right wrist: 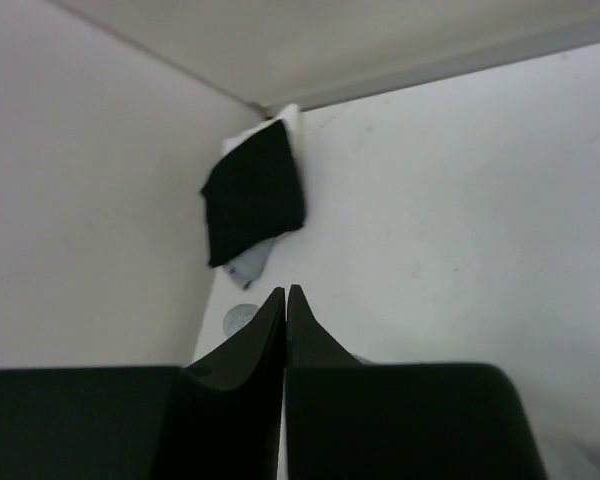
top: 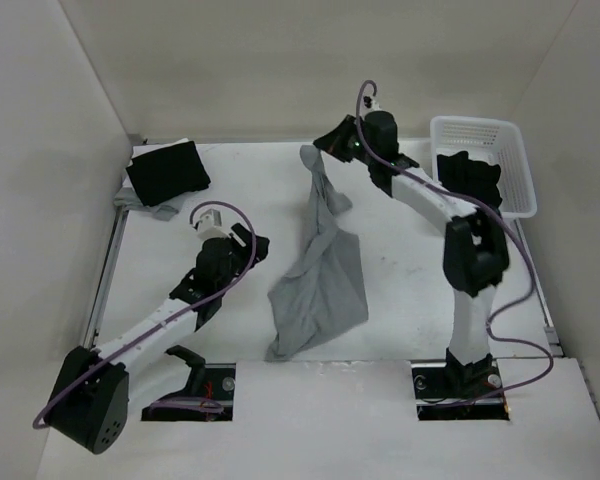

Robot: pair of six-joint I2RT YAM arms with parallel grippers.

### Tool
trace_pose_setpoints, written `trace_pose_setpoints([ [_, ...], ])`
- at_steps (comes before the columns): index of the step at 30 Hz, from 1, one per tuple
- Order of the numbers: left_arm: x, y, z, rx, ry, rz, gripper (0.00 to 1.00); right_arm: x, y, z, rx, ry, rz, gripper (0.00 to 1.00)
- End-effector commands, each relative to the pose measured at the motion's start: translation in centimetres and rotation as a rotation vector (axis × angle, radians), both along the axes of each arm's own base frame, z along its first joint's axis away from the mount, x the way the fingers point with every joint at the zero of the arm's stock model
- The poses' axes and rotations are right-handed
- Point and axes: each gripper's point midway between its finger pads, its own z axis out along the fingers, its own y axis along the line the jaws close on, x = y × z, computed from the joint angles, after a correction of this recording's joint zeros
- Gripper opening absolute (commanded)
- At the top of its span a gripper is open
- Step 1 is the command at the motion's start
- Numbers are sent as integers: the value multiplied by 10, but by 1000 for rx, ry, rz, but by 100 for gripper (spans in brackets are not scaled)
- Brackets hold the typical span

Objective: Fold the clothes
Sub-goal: Move the tank top to the center of the board

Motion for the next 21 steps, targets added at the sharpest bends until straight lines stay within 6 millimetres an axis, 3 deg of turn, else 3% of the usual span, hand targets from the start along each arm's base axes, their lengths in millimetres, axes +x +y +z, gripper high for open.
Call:
trace_pose_setpoints([
  [1, -5, -16, -25, 58, 55, -67, 59, 57, 1, 70, 78, -76, 2, 4],
  [4, -6, -25, -46, 122, 113, -95, 60, 69, -12, 74, 31, -61, -83, 46],
  [5, -6, -27, -59, 142, 146, -93, 61, 56, -28, 62, -53, -83, -135, 61],
  [8, -7, -25, -76, 171, 182, -72, 59, 16, -48, 21, -158, -62, -179, 58],
  [10, -12, -26, -90, 186, 217, -78, 56, -18, -65, -30, -214, 41, -213, 31],
  [11, -12, -26, -91, 188, 221, -80, 55, -24, -68, -40, -223, 62, -215, 26],
  [12, -15, -30, -97, 187, 239, -94, 54, -48, -72, -76, -263, 133, -206, 9],
  [13, -16, -33, -99, 187, 241, -103, 54, -65, -76, -104, -296, 190, -196, 7],
  [14, -15, -35, -100, 183, 237, -109, 54, -85, -80, -132, -334, 250, -183, 9],
  [15, -14, -39, -98, 165, 224, -127, 54, -105, -85, -159, -376, 300, -176, 22],
  [18, -13, -47, -93, 145, 200, -161, 53, -133, -97, -193, -424, 364, -178, 42],
  [21, -14, -53, -94, 152, 196, -189, 52, -145, -97, -213, -446, 411, -150, 46],
])
